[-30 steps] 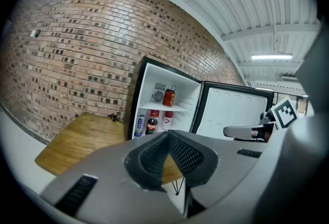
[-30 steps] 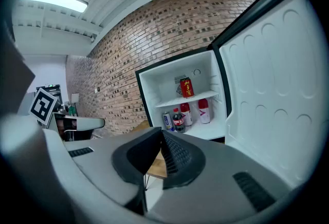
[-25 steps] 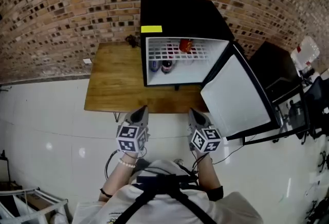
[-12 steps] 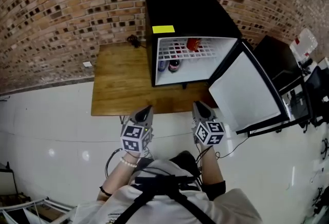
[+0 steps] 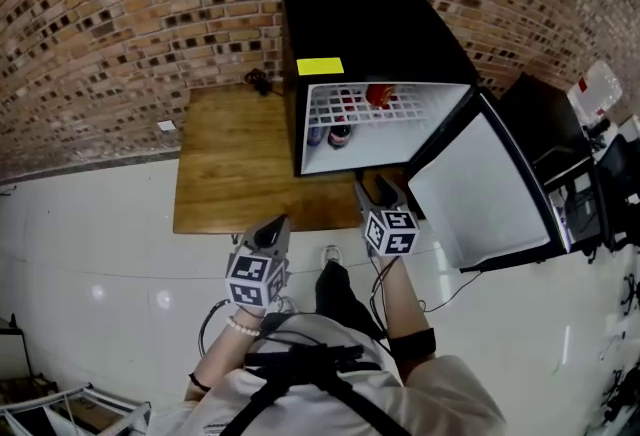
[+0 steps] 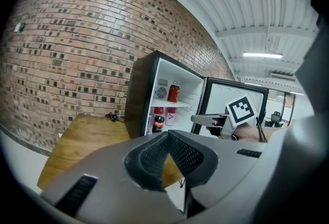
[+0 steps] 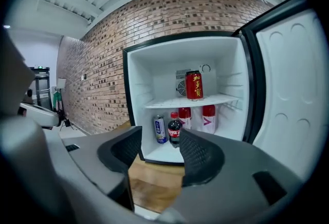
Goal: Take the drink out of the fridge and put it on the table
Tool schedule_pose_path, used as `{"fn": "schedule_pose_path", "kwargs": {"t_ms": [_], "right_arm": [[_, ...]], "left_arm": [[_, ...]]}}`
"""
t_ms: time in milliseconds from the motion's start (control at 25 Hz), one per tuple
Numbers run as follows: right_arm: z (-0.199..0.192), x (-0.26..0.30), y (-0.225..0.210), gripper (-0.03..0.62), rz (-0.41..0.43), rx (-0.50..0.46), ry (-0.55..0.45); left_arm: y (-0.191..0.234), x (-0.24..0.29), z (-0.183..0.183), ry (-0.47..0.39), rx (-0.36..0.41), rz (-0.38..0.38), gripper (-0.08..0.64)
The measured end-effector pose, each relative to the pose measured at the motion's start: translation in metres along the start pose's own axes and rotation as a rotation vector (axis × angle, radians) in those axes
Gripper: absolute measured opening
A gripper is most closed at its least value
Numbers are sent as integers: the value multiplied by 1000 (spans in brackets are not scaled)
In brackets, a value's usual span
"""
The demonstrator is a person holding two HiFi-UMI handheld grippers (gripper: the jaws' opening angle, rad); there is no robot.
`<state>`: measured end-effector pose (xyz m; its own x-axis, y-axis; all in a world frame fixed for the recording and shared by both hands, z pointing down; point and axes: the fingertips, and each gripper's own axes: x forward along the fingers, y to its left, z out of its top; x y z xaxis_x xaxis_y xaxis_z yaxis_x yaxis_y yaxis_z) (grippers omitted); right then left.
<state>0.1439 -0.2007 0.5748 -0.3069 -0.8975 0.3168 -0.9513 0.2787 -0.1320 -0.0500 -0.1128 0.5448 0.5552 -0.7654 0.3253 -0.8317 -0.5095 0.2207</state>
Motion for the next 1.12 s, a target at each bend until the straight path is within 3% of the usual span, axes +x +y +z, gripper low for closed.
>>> {"fn": "schedule_pose_path", "kwargs": {"t_ms": [200,640,1120], "right_arm": [[7,62,-26,298,11,-15,1],[14,178,-59,290,56,-64,21],[23,227,-52,253,86,-91,-2]], "left_arm": [[16,31,5,-4,-22,63,0],[56,98,29,-6,-73,179,0],[79,114,31,3,-88,240,0]]}}
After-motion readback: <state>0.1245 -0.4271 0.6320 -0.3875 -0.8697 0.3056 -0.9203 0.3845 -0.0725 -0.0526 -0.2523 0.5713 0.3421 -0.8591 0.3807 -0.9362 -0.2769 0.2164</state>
